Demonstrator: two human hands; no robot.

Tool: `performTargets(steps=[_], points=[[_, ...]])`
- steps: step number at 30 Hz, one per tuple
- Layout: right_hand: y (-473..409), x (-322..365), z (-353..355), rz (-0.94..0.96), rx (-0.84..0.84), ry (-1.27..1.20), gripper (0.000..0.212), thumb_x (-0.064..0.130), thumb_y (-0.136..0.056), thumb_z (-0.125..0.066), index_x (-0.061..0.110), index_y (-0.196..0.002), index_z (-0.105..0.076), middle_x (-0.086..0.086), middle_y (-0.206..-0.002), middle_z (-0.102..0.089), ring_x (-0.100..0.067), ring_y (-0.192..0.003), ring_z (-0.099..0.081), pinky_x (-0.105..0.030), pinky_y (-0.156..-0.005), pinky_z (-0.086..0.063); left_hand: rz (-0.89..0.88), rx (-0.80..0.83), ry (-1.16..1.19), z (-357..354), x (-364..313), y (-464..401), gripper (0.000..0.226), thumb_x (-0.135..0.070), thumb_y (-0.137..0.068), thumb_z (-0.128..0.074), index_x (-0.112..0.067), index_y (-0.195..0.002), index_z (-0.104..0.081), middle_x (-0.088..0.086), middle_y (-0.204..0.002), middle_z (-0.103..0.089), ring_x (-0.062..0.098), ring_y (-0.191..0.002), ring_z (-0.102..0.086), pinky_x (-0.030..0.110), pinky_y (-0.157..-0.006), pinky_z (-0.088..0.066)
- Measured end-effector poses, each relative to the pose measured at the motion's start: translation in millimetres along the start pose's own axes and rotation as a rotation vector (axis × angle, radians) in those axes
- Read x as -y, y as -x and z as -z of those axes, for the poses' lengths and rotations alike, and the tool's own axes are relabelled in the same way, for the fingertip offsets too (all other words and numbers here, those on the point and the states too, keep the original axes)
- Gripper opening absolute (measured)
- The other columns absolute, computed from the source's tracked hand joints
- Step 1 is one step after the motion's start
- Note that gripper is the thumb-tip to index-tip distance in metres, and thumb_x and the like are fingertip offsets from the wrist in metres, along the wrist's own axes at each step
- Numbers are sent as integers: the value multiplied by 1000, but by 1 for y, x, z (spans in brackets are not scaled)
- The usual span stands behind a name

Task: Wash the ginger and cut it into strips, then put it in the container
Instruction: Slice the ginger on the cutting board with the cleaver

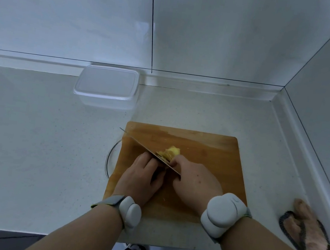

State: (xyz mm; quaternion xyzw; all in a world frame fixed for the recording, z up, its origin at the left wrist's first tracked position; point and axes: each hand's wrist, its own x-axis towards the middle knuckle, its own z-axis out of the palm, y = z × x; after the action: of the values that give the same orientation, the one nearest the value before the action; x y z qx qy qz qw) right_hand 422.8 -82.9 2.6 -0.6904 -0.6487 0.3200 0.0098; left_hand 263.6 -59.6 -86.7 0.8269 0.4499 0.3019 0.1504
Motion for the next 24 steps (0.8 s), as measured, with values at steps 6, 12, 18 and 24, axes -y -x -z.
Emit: performTargets(steps=[6,12,18,24], points=[[-8,-2,3,-26,18,15,32,12,-96,-49,30,-122,-53,2,-94,-63,-17,-77,-61,-31,-68,-55,-3,-2,9,-1,1,0,26,-33,-88,-53,-14,-102,-64,2,-104,-59,13,-90,-57,15,-74,-46],[-10,-3,4,-22,14,19,34,12,-96,-49,31,-122,-55,2,-98,-64,-17,-79,-62,-31,-69,-56,-6,-7,20,-2,2,-1,26,-33,-89,-52,-15,-102,-65,0,-103,-59,12,-89,-56,16,-73,-48],[-9,-2,5,-16,30,29,32,12,-96,-48,29,-121,-55,2,-93,-63,-17,-73,-59,-28,-58,-48,-18,-34,33,-4,4,0,23,-31,-88,-55,-13,-97,-66,2,-100,-58,16,-88,-57,22,-69,-51],[-14,-4,8,4,37,49,28,11,-95,-48,26,-117,-58,1,-91,-62,-19,-75,-62,-31,-61,-52,-41,-57,-1,-4,2,-2,23,-29,-87,-56,-12,-99,-64,4,-102,-58,18,-89,-58,18,-72,-47]])
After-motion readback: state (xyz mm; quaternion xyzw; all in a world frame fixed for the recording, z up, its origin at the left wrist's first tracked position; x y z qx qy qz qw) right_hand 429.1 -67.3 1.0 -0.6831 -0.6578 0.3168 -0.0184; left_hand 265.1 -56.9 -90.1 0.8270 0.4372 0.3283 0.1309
